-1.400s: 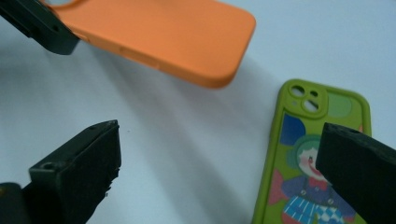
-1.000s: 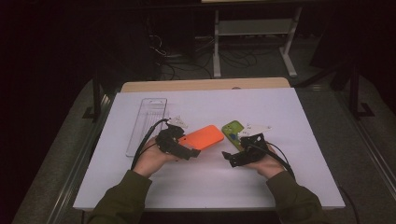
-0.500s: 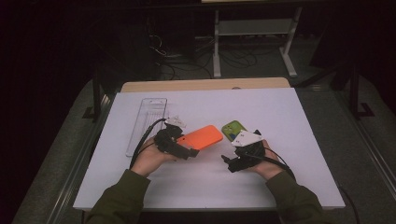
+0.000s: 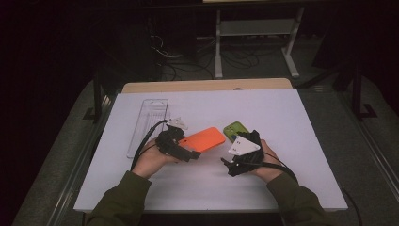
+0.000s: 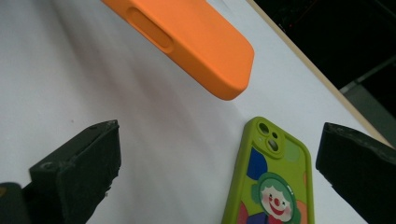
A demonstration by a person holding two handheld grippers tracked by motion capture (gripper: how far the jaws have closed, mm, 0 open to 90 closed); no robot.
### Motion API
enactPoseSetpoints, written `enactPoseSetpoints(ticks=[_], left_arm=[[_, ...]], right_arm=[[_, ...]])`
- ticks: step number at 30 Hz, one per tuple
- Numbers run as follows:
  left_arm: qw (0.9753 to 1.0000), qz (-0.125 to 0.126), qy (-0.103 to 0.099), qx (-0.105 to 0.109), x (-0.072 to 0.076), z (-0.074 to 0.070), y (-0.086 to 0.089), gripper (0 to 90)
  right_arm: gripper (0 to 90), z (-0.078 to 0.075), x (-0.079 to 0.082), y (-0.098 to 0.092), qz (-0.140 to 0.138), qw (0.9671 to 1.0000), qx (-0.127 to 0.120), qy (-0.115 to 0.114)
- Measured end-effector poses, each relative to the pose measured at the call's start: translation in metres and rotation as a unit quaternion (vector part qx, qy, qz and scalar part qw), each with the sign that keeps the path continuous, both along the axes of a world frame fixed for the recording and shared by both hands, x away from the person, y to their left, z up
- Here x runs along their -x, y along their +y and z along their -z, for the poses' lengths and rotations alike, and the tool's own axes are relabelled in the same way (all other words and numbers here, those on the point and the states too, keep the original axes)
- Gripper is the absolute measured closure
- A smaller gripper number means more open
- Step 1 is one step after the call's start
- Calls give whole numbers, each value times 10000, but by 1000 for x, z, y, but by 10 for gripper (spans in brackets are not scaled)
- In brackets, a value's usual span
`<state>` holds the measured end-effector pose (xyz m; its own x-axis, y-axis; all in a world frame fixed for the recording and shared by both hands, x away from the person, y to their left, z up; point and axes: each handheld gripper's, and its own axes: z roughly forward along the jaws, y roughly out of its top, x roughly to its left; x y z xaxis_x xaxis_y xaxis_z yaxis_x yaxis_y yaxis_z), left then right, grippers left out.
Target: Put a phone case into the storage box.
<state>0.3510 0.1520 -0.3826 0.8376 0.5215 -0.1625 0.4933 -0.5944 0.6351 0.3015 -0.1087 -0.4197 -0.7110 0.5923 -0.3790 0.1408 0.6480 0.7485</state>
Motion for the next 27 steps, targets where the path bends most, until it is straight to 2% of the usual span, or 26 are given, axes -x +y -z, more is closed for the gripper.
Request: enactPoseSetpoints(ticks=[1,2,3,4,7,8,9,10,11,15,16,17,18,19,20,22,23,24,25,26,27], left_arm=[[10000,-13,-5,24,0,0,-1,157],[9998,-116,17,139,2,2,-3,157],[9998,-125,34,144,2,2,-3,157],[9998,-120,33,142,2,2,-3,157],[9998,-121,32,146,2,2,-3,157],[9998,-118,15,143,2,2,-3,157],[9998,-118,15,143,2,2,-3,157],[9998,-112,29,150,2,1,-3,157],[9998,-112,29,150,2,1,-3,157],[9999,-66,-11,129,2,1,-3,157],[9997,-143,31,182,3,1,-4,157],[9997,-143,31,182,3,1,-4,157],[9998,-106,32,157,2,1,-4,157],[9998,-114,36,153,2,1,-4,157],[9998,-127,59,154,3,1,-4,157],[9998,-116,52,121,3,1,-4,157],[9999,-55,23,82,3,1,-3,157],[9999,-71,28,81,3,0,-4,157],[9999,-71,28,81,3,0,-4,157],[10000,8,6,-10,2,0,-3,157],[10000,8,6,-10,2,0,-3,157]], right_arm=[[0,1,1,1,-39,9999,77,-57],[0,2,3,3,-77,9996,224,-170],[0,2,3,4,-62,9995,246,-182],[0,2,3,4,-121,9989,326,-313],[0,2,5,6,-150,9983,388,-407],[0,2,6,6,-188,9968,535,-564],[0,2,6,6,-188,9968,535,-564],[0,3,7,7,-232,9947,702,-716],[0,3,7,7,-232,9947,702,-716],[0,4,10,11,-274,9913,866,-948],[0,5,11,13,-318,9887,1005,-1069],[0,5,11,13,-318,9887,1005,-1069],[0,6,13,15,-357,9860,1129,-1171],[0,6,14,16,-351,9853,1147,-1218],[0,7,14,17,-373,9825,1257,-1319],[0,7,15,17,-365,9818,1288,-1348],[0,7,16,18,-388,9786,1371,-1487],[0,7,16,19,-520,9700,1657,-1698],[0,7,17,19,-502,9696,1671,-1716],[0,8,17,20,-538,9674,1720,-1777],[0,8,17,20,-538,9674,1720,-1777]])
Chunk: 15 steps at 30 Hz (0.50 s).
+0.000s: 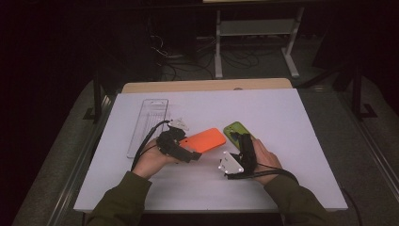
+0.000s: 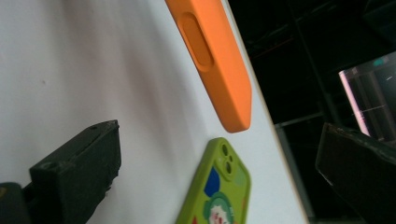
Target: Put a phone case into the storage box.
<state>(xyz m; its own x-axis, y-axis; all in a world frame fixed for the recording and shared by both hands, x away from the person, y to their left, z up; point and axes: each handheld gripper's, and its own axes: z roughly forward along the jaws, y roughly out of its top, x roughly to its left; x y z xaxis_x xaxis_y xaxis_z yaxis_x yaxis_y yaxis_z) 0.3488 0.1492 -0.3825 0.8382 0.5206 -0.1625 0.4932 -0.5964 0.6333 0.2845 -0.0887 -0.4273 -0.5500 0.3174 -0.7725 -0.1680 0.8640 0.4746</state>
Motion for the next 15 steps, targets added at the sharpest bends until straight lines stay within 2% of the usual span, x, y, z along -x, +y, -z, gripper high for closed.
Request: enactPoseSetpoints(ticks=[1,2,4,5,6,7,11,14,15], left_arm=[[10000,8,0,1,0,0,0,157],[10000,-20,1,44,0,1,-1,157],[10000,2,-5,17,0,1,-1,157],[10000,-11,13,36,1,1,-2,157],[9999,-96,28,126,2,2,-4,157],[10000,-45,26,65,1,1,-3,157],[9999,-68,13,135,2,2,-6,157],[9999,-26,-7,109,3,2,-8,157],[9999,106,-40,-4,2,2,-8,157]], right_arm=[[0,1,1,1,-60,9998,130,-122],[0,1,1,2,-63,9997,153,-160],[0,2,2,3,-40,9998,83,-190],[0,4,3,5,-82,9992,200,-323],[0,5,3,5,-82,9991,234,-357],[0,5,3,6,-99,9983,327,-464],[0,6,4,7,-148,9973,476,-535],[0,7,6,9,-185,9965,527,-617],[0,7,7,10,-194,9966,542,-591]])
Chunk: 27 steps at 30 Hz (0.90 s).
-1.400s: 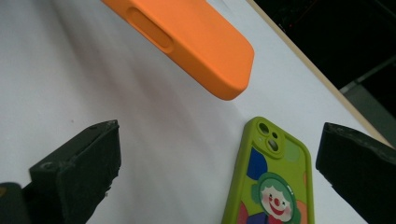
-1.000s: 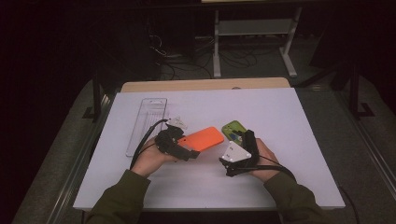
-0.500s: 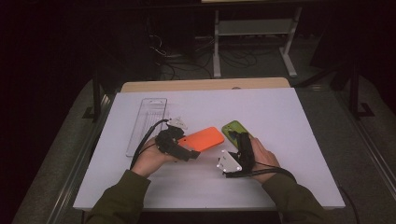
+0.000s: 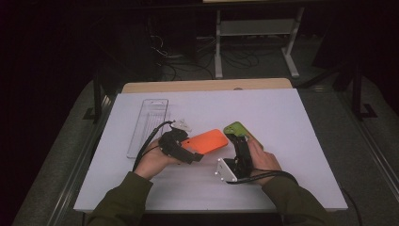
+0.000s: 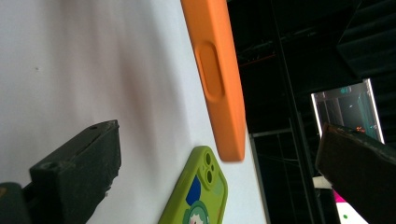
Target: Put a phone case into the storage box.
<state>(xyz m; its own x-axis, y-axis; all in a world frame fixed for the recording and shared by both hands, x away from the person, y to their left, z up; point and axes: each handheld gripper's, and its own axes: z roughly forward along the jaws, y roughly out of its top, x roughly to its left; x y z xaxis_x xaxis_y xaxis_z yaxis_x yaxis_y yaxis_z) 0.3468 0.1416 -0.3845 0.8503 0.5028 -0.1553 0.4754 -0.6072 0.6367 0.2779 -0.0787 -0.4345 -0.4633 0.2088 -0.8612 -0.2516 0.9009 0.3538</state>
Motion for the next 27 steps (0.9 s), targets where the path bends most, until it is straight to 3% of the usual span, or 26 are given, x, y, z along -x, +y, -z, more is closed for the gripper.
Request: enactPoseSetpoints(ticks=[1,5,6,7,8,9,10,11,12,13,14,15,16,17,21,27], left_arm=[[10000,-49,20,63,1,0,-2,157],[10000,57,22,-10,0,1,-3,157],[9999,-42,62,142,2,2,-6,157],[9999,-42,62,142,2,2,-6,157],[9999,-13,63,139,2,2,-7,157],[9999,-13,63,139,2,2,-7,157],[9997,-59,80,205,3,2,-9,157],[9999,93,37,43,2,1,-8,157],[9998,-12,71,178,3,3,-11,157],[9998,-12,71,178,3,3,-11,157],[9999,56,38,93,3,3,-12,157],[9998,16,72,176,4,4,-14,157],[9999,132,48,30,3,3,-12,157],[9999,14,56,140,5,4,-15,157],[9999,69,59,118,5,4,-16,157],[9998,74,70,146,6,5,-17,157]], right_arm=[[0,2,1,2,-13,10000,-53,-81],[0,2,2,4,-43,9997,-28,-219],[0,2,3,4,-59,9997,62,-215],[0,2,3,4,-59,9997,62,-215],[0,2,4,6,-16,9994,-44,-354],[0,1,4,6,0,9994,-51,-339],[0,1,4,7,7,9994,-8,-339],[7,1,4,8,11,9991,7,-413],[21,1,5,8,38,9991,49,-416],[25,1,5,9,10,9989,186,-436],[52,2,6,10,18,9988,105,-469],[74,1,6,10,-46,9986,197,-491],[104,2,6,10,-109,9980,238,-579],[141,2,6,10,-137,9977,271,-607],[262,3,9,11,-149,9976,280,-608],[468,9,11,13,-194,9962,495,-692]])
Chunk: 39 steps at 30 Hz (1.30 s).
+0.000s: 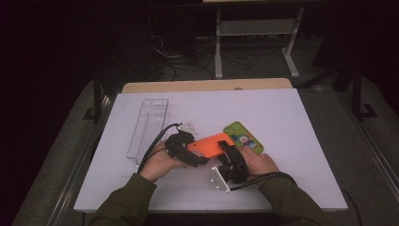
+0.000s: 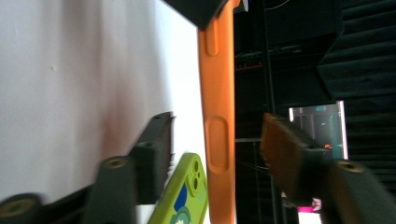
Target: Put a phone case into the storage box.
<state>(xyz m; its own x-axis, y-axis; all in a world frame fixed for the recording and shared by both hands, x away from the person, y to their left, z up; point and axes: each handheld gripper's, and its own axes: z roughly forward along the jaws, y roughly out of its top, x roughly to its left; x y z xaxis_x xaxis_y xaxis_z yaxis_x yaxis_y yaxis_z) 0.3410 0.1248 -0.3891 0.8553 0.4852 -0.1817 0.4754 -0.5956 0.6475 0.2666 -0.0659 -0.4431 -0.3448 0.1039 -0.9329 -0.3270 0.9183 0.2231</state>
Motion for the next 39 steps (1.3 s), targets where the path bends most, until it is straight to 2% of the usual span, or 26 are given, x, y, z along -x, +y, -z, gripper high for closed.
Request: enactPoseSetpoints(ticks=[1,5,16,17,22,34,35,39], left_arm=[[9999,91,-32,-112,-1,-1,2,157],[10000,3,-11,-13,0,0,0,157],[10000,22,-2,-45,0,-1,1,156],[9999,70,-19,-110,0,-2,2,156],[10000,15,23,-16,0,-2,1,151],[9998,63,-12,209,0,-3,4,140],[9998,67,-114,177,2,-4,3,130],[9995,60,-100,288,1,-6,5,61]], right_arm=[[496,0,0,0,-5,10000,9,2],[566,0,2,1,-64,9999,47,-99],[708,2,3,3,-97,9997,86,-212],[743,3,3,3,-87,9996,95,-244],[784,2,5,4,-56,9994,150,-300],[817,-2,5,4,-10,9995,16,-319],[822,-3,5,4,-4,9996,4,-283],[822,-3,4,3,52,9996,-37,-267]])
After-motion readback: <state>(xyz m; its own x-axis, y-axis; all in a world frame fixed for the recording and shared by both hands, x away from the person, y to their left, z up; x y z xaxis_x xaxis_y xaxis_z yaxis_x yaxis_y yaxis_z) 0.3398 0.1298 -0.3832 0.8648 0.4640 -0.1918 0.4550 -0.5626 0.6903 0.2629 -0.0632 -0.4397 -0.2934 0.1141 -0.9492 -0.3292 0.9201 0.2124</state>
